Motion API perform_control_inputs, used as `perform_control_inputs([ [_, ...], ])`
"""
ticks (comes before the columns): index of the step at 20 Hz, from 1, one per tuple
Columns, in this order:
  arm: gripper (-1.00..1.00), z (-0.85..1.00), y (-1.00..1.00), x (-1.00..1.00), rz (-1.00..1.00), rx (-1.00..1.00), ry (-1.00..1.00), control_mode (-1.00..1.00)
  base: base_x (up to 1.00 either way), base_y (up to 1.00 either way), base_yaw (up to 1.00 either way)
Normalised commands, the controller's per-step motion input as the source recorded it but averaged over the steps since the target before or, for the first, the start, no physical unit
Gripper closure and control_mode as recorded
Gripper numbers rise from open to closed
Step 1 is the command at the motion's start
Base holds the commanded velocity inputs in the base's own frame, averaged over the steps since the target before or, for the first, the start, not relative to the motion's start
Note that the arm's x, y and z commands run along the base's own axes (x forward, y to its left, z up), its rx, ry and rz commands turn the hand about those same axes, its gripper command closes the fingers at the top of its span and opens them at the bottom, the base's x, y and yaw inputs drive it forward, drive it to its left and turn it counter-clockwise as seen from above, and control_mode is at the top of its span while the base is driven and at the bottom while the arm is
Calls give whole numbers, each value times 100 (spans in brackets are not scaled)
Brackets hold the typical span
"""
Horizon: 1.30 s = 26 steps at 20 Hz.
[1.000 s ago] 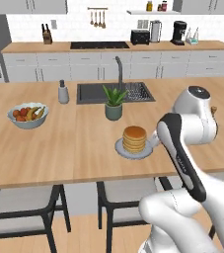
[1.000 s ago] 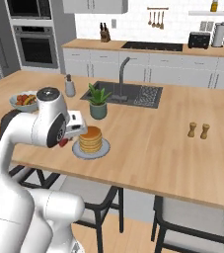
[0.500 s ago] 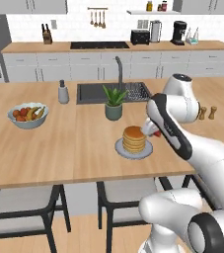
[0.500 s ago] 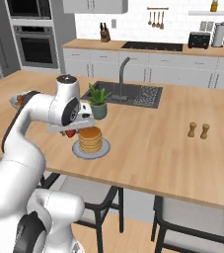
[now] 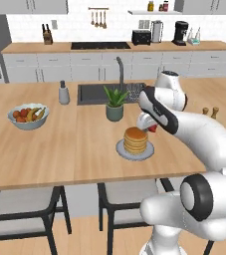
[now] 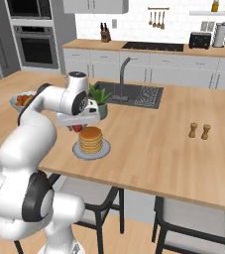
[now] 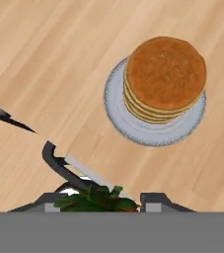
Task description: Take the strawberry from the fridge and place it on top of the pancake, located on the dining counter.
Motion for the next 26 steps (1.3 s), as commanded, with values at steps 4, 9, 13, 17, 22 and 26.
perform_control_inputs([
  [4, 100, -23, 0, 61, 0, 0, 9, -100, 0, 0, 0],
  [9, 100, -34, 0, 58, 0, -1, 9, -100, 0, 0, 0],
  [13, 100, -34, 0, 51, 0, -1, 10, -100, 0, 0, 0],
  [17, 100, -25, 0, 43, 0, 0, 8, -100, 0, 0, 0],
  [22, 100, -28, 0, 44, 0, 0, 7, -100, 0, 0, 0],
  [26, 100, -29, 0, 39, 0, 0, 6, -100, 0, 0, 0],
])
